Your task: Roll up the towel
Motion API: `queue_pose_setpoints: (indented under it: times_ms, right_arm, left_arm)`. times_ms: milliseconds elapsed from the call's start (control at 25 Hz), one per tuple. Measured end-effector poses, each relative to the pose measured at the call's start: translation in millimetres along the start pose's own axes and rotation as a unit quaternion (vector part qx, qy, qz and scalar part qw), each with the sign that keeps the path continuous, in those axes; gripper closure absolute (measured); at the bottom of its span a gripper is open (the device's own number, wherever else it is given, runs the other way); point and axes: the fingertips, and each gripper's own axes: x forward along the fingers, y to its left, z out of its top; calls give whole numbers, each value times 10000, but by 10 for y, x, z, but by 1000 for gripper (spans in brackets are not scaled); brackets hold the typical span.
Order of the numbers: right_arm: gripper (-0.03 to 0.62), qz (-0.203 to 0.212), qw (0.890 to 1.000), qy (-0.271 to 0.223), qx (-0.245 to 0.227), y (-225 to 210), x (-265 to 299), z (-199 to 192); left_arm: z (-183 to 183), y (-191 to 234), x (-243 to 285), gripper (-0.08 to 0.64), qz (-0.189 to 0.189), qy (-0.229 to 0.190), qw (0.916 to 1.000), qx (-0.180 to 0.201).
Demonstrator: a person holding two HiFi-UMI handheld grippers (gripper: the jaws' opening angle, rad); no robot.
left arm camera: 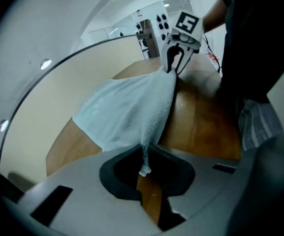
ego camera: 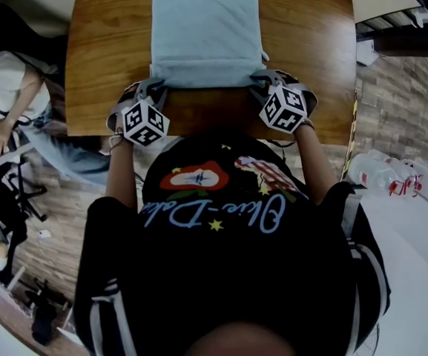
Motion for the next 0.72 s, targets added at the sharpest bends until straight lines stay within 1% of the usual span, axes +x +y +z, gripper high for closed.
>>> queue_pose_setpoints:
  times_ms: [80, 200, 320, 440, 520, 600, 720]
  right_arm:
    - [537, 45, 9998, -109, 146, -6, -36, 7]
    - [551, 141, 9989, -265, 353, 28, -111, 30]
    - [551, 296, 9977, -389, 468, 123, -187, 68]
    - [551, 581, 9958, -443, 554, 303, -270, 89]
    - [551, 911, 9907, -574, 834, 449, -334, 125]
    - [551, 1241, 9818, -790, 1204, 569, -407, 174]
    - [551, 1544, 9650, -1146, 1786, 631, -511, 213]
  left_arm:
    - [11, 18, -17, 529, 19, -20, 10000, -31]
    - [-3, -8, -83, 534, 11, -52, 10000, 16]
    - [-30, -77, -200, 534, -96, -61, 9999, -11]
    - [-42, -190, -348, 535, -293, -74, 9994, 150]
    - [-69, -262, -447, 535, -466, -46, 9987, 221]
    - [-106, -340, -542, 535, -679, 1, 9975, 203]
    - [-134, -457, -672, 535, -1022, -4, 9948, -47]
